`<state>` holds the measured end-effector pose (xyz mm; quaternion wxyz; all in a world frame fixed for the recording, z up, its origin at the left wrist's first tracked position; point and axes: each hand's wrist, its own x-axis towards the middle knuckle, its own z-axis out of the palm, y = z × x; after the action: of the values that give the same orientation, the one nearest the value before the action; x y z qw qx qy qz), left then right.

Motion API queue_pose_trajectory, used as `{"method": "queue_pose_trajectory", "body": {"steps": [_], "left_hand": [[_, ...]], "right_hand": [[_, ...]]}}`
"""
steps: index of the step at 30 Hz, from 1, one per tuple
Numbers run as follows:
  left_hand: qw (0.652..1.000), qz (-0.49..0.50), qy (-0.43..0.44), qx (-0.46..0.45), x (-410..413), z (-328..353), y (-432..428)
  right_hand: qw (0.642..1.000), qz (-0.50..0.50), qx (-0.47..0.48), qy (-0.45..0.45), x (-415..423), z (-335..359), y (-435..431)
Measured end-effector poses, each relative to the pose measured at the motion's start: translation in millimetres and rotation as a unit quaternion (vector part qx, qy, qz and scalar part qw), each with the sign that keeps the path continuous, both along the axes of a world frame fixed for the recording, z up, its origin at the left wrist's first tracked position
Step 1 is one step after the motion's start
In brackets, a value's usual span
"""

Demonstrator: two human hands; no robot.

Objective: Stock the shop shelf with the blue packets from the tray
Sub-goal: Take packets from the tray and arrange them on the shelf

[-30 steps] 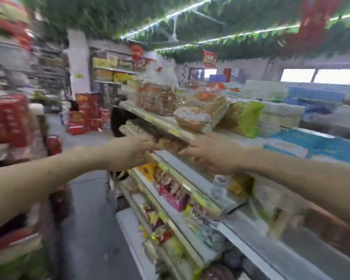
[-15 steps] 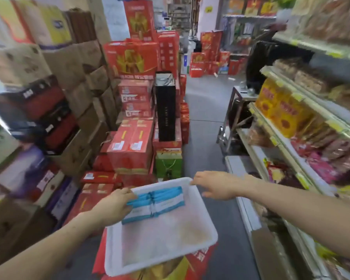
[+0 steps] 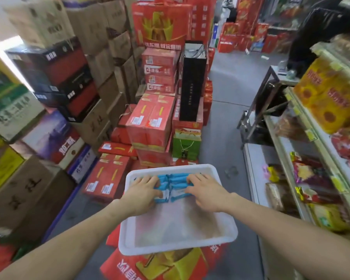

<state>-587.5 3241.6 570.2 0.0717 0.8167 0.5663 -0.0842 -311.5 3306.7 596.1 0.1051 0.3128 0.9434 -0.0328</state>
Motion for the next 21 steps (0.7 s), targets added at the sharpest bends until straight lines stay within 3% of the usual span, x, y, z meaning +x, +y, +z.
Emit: {"method": "queue_pose_trajectory", "body": {"steps": [5,13,18,21], "left_hand": [[0.999,-0.011,-0.016,-0.033,0,-9,0],[0.984,0.037,-0.058,-0.166,3,-2,14],[0.977,0.034,-0.079,-0.193,5,38,22],[0.976,0.009,-0.100,-0.191,11,80,42]], "right_hand": [[1.000,0.025,-0.007,0.013,4,-4,1],[0.997,0.012,-0.060,-0.040,-7,-19,6],[0.994,0.004,-0.106,-0.012,2,5,15],[0.996,0.014,-0.087,-0.002,17,45,29]]}}
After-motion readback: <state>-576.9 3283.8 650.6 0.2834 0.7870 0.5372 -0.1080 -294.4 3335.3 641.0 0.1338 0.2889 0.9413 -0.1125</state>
